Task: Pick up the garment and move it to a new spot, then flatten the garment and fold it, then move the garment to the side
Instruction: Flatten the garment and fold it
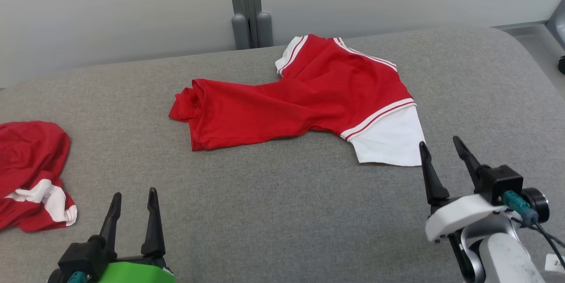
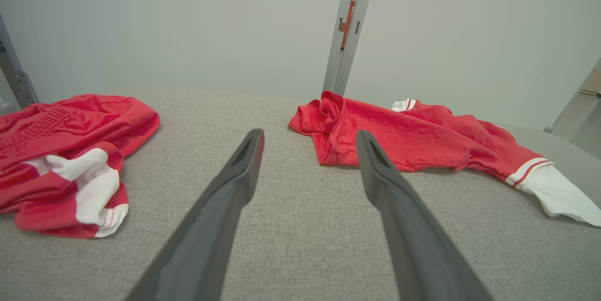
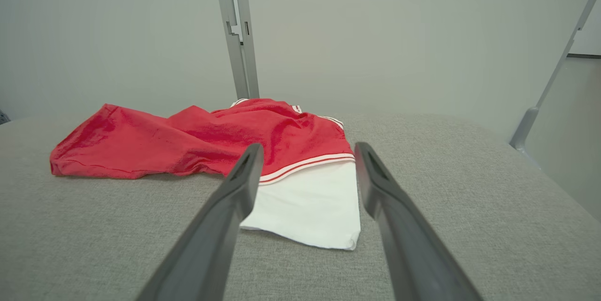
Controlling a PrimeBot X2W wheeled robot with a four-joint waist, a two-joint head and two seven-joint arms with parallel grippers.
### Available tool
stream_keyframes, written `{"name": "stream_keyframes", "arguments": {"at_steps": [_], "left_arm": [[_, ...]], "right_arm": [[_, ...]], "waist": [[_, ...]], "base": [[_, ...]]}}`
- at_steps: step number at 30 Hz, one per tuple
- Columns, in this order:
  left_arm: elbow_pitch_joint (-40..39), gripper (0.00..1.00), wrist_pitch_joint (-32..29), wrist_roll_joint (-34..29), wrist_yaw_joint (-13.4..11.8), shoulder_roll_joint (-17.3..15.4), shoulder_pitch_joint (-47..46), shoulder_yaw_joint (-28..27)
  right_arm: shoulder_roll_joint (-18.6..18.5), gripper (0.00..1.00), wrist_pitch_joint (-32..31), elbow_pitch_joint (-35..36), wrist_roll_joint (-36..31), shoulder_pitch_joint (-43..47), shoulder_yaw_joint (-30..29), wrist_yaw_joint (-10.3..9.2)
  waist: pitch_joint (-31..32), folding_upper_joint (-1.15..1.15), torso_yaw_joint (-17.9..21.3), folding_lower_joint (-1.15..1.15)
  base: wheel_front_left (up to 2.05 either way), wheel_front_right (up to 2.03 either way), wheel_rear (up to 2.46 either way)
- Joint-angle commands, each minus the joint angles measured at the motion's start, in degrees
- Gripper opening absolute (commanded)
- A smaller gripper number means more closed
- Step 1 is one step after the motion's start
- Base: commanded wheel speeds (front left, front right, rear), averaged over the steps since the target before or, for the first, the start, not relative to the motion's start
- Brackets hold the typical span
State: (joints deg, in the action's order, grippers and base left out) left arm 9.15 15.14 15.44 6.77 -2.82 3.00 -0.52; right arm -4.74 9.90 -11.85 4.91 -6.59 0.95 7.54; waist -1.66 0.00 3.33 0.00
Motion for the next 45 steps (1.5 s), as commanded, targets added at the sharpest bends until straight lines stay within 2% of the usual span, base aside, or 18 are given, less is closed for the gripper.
{"name": "stream_keyframes", "arguments": {"at_steps": [1,4,8,13,17,20,26,34,42,43,44,45], "left_arm": [[0.03,1.00,0.00,0.38,-0.03,-0.14,-1.21,0.06],[1.63,1.00,0.00,-0.27,0.11,-0.16,-4.09,0.99],[7.88,1.00,-0.28,-1.41,0.27,-0.99,-10.13,2.33],[17.60,1.00,-4.52,-1.67,0.08,-1.67,-19.84,3.87],[24.29,1.00,-7.57,-1.59,-0.21,-2.16,-26.74,4.17],[28.01,1.00,-8.85,-1.57,-0.02,-2.28,-30.54,5.01],[33.54,1.00,-8.52,-1.79,0.05,-2.11,-36.32,6.96],[40.09,1.00,-5.93,-3.07,-3.41,-1.07,-40.08,9.06],[43.17,1.00,-3.61,-3.32,-4.12,-1.64,-41.64,9.78],[43.70,0.97,-4.01,-3.42,-3.97,-1.74,-41.79,10.05],[44.28,0.55,-4.46,-3.55,-3.67,-1.88,-41.94,10.33],[44.61,0.45,-4.61,-3.37,-3.40,-1.92,-42.06,10.40]], "right_arm": [[-0.82,1.00,-0.62,0.31,0.26,-2.23,-0.35,-0.10],[-1.62,1.00,-3.04,-0.29,1.28,-5.34,0.32,-0.09],[-3.12,1.00,-10.57,-4.19,2.84,-11.12,-0.14,-0.10],[-3.31,1.00,-21.59,-11.43,4.82,-17.28,-0.65,-0.10],[-3.11,1.00,-26.51,-16.32,5.08,-20.77,-1.57,-0.10],[-2.64,1.00,-27.40,-19.04,4.65,-22.55,-2.18,-0.10],[-2.30,1.00,-25.37,-23.82,3.85,-25.09,-1.09,-0.10],[-0.40,1.00,-22.67,-30.78,3.96,-26.20,-0.36,-0.10],[0.32,1.00,-23.39,-34.11,4.89,-26.44,2.30,0.04],[0.40,1.00,-23.64,-34.40,5.16,-26.40,2.65,0.05],[0.48,1.00,-23.96,-34.76,5.45,-26.34,3.11,0.12],[0.50,1.00,-24.04,-34.96,5.69,-26.28,3.43,0.12]], "waist": [[-0.76,0.00,0.26,0.00],[-2.04,0.00,0.60,0.00],[-4.30,0.00,1.20,0.00],[-8.08,0.00,1.84,0.00],[-10.98,0.00,2.25,0.00],[-12.58,0.00,2.67,0.00],[-15.35,0.00,3.22,0.00],[-16.82,0.00,3.37,0.00],[-16.11,0.00,3.40,0.00],[-16.04,0.00,3.44,0.00],[-16.00,0.00,3.47,0.00],[-15.99,0.00,3.50,0.00]], "base": [[0.00,0.00,0.00],[0.00,0.00,0.00],[0.00,0.00,0.00],[0.00,0.00,0.00],[0.00,0.00,0.00],[0.00,0.00,0.00],[0.00,0.00,0.00],[0.00,0.00,0.00],[0.00,0.00,0.00],[0.00,0.00,0.00],[0.00,0.00,0.00],[0.00,0.00,0.00]]}}
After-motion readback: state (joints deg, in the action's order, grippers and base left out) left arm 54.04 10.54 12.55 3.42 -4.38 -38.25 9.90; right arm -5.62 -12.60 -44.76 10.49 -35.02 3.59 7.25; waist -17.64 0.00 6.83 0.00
